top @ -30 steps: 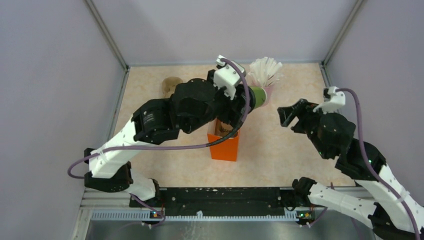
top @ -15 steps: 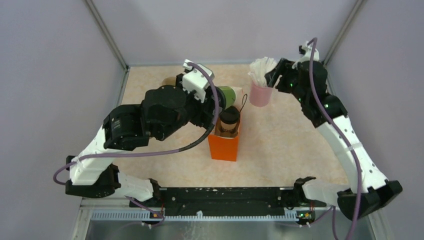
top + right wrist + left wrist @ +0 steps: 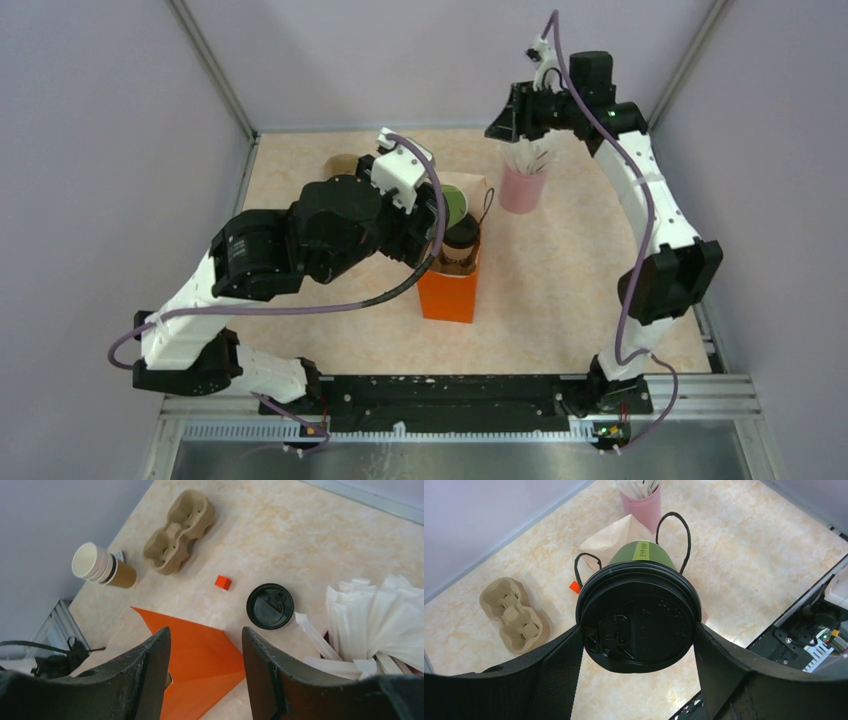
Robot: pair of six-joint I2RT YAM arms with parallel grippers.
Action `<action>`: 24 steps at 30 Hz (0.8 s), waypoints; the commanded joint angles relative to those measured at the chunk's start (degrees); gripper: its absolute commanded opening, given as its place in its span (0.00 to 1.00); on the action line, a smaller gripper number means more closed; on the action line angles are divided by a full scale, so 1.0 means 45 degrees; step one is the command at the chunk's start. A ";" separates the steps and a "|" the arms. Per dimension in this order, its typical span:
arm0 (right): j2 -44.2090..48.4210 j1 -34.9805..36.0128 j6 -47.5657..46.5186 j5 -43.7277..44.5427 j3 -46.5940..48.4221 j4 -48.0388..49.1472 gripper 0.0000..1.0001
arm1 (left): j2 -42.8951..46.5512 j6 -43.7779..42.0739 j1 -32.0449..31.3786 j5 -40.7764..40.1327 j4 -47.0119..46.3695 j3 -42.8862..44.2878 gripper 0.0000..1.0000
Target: Pack the takeout coffee
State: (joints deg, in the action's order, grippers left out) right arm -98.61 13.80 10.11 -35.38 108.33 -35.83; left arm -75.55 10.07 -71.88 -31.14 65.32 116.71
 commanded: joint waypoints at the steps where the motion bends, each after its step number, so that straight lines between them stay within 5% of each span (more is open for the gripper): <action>1: -0.0613 0.0298 -0.2178 -0.2116 0.1797 -0.2515 0.54 | -0.0030 -0.0314 0.0052 0.0138 0.0068 0.0004 0.70; 12: -0.1228 0.1939 -0.3960 -0.1970 0.2104 -0.3694 0.57 | -0.0153 -0.0800 0.0094 0.0434 -0.0034 -0.0154 0.70; 18: -0.1707 0.2472 -0.4306 0.0450 0.2608 -0.4029 0.57 | -0.0081 -0.0866 0.0131 0.0545 0.0114 -0.0110 0.70; 24: -0.2013 0.2567 -0.4849 0.0263 0.2836 -0.4310 0.55 | 0.0051 -0.0824 0.0151 0.0483 0.0322 -0.0052 0.70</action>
State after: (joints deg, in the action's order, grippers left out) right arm -107.48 24.93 -9.02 -35.33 118.63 -54.52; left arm -76.38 6.85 -71.53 -28.99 67.16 116.09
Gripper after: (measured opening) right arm 0.565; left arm 0.798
